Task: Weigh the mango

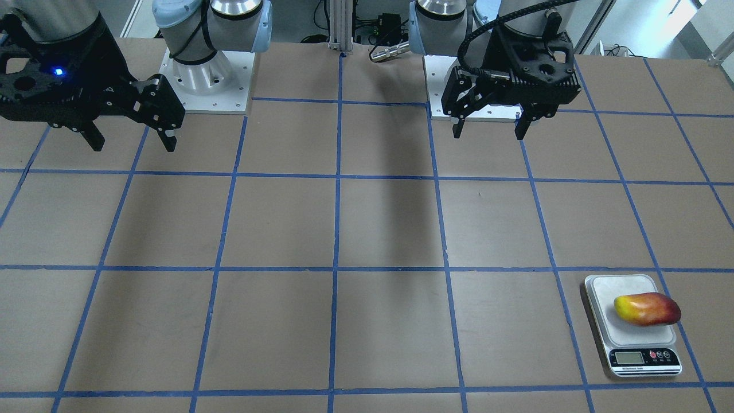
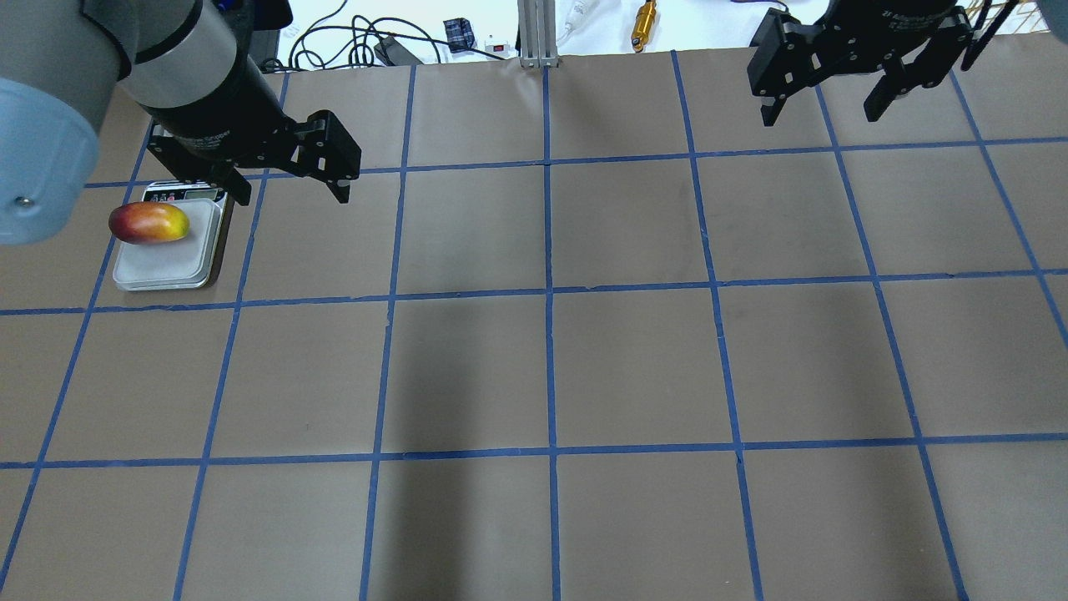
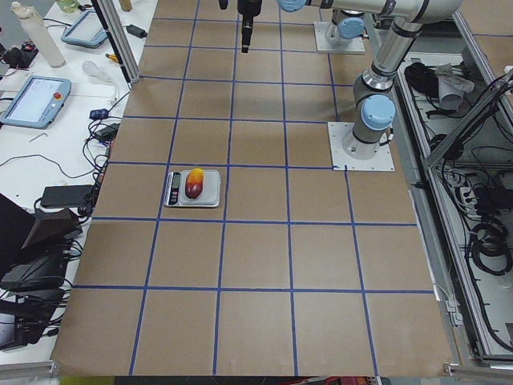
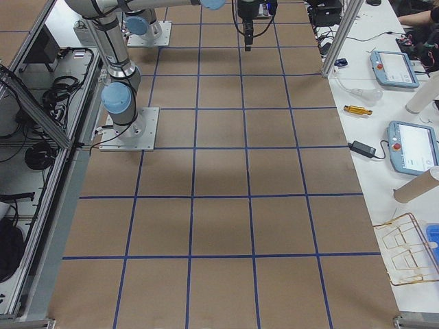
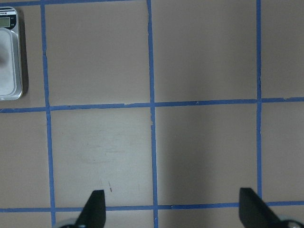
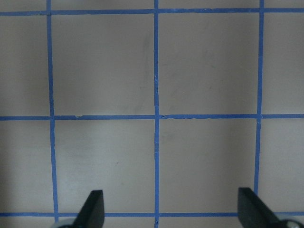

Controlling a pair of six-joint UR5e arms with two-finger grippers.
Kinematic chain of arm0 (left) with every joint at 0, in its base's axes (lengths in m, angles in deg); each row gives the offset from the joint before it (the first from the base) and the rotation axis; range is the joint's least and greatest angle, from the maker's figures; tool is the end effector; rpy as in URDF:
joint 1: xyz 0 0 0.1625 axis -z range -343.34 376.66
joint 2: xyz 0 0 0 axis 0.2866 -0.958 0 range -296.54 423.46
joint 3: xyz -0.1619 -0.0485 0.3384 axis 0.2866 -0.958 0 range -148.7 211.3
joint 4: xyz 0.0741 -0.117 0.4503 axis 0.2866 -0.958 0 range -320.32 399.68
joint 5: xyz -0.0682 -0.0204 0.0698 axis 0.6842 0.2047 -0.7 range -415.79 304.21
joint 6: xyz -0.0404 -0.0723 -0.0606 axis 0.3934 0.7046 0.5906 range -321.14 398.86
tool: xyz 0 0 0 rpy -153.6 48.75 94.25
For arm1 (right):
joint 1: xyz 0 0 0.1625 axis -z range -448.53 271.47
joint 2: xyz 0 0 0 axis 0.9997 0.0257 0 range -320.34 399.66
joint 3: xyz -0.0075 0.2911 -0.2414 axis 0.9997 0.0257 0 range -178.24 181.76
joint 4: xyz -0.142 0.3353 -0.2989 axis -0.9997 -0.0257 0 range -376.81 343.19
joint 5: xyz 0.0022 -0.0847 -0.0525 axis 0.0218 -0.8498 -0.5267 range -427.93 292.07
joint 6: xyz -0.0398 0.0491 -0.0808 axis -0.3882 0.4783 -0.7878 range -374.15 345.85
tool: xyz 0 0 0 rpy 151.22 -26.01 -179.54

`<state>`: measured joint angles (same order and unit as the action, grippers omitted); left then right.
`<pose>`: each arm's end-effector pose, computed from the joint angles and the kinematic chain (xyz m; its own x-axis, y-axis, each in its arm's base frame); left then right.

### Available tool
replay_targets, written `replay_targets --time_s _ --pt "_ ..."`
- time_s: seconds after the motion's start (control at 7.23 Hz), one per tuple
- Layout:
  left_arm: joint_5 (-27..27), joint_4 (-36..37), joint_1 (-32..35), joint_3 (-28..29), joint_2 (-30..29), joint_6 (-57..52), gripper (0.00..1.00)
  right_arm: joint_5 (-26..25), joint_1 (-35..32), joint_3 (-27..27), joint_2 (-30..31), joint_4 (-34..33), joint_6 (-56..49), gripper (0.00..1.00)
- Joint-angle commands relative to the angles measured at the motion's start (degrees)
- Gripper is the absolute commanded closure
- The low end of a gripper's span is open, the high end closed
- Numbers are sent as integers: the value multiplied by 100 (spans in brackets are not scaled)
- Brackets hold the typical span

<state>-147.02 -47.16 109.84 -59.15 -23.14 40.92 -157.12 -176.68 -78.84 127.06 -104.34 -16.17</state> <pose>-0.1609 -0.5308 0.4720 -0.9997 0.0176 -0.0175 0.0194 0.9940 -0.1075 0.1163 -0.5770 0.4991 -0.9999 -0.0041 -0.0113 -0.0032 0.9971 -0.0761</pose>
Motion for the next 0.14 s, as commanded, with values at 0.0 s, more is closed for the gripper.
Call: replay_targets --time_s 0.0 --pt "0 0 -11 0 11 -30 0 -1 0 0 5 0 0 0"
